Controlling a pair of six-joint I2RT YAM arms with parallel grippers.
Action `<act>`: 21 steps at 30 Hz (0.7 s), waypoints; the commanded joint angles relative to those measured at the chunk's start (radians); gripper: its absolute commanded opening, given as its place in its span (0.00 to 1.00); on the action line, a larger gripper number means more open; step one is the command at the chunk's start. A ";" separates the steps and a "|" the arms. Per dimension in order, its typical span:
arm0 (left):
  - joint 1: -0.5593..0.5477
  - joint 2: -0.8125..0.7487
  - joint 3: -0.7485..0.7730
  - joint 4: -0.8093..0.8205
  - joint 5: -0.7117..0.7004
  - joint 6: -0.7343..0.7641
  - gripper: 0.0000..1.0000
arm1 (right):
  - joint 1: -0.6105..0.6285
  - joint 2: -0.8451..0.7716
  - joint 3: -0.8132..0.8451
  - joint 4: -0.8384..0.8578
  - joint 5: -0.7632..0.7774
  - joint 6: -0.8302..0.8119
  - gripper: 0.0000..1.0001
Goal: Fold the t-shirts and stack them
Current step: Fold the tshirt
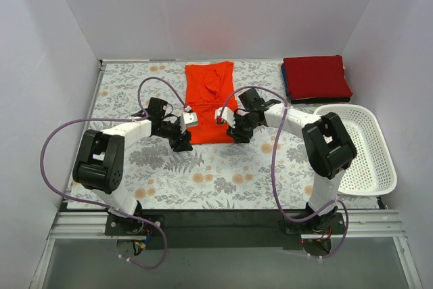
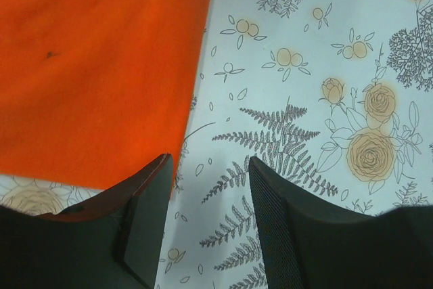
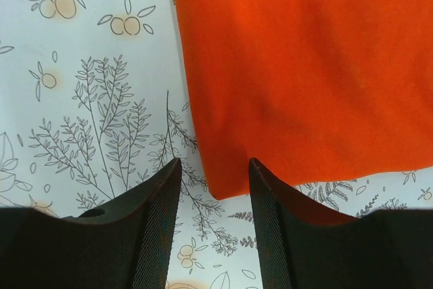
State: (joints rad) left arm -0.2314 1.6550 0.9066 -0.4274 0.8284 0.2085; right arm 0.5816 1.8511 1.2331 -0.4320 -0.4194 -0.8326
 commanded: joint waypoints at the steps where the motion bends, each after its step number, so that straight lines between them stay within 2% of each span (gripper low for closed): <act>1: -0.022 -0.046 -0.011 0.055 -0.015 0.075 0.48 | 0.012 -0.004 -0.023 0.053 0.033 -0.066 0.51; 7: -0.022 -0.017 -0.003 0.070 -0.049 0.101 0.48 | 0.012 0.011 -0.050 0.075 0.054 -0.085 0.51; 10: -0.022 0.011 0.011 0.070 -0.070 0.115 0.48 | 0.014 0.036 -0.049 0.082 0.068 -0.091 0.47; 17: -0.031 0.049 0.011 0.069 -0.118 0.198 0.45 | 0.012 0.049 -0.076 0.084 0.090 -0.112 0.18; 21: -0.037 0.080 0.006 0.072 -0.161 0.227 0.41 | 0.012 0.049 -0.081 0.079 0.088 -0.120 0.12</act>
State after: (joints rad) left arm -0.2596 1.7206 0.9047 -0.3656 0.7200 0.3801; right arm 0.5896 1.8729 1.1809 -0.3374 -0.3458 -0.9321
